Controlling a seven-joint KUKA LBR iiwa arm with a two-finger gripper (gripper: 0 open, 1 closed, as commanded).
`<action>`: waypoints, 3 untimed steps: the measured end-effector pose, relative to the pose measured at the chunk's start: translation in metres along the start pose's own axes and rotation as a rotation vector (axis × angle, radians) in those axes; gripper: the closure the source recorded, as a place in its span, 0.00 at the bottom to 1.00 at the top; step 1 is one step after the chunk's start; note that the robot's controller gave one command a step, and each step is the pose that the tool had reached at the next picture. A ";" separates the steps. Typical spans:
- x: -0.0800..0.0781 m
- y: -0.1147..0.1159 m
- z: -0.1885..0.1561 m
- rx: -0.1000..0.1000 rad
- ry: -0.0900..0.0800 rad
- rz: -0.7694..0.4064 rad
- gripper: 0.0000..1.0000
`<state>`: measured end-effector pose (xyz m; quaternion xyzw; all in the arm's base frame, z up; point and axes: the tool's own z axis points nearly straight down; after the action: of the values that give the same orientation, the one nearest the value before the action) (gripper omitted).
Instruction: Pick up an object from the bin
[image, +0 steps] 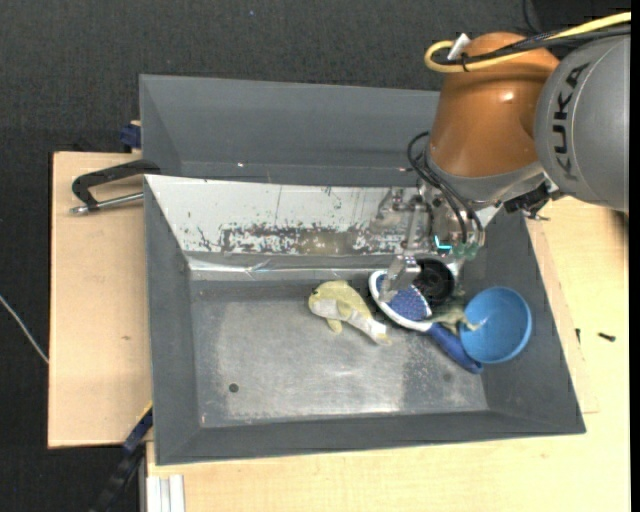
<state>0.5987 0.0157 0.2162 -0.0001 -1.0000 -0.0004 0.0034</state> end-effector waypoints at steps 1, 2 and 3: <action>0.001 0.038 0.133 -0.002 -0.014 0.099 0.00; -0.001 0.030 0.114 -0.003 -0.014 0.288 0.00; 0.002 0.028 0.115 -0.003 -0.009 0.337 0.00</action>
Offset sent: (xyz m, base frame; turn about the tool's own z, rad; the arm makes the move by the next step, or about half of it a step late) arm -0.0045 0.0396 -0.1462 0.1002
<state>0.5960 0.0442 0.1009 -0.1676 -0.9858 -0.0012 -0.0008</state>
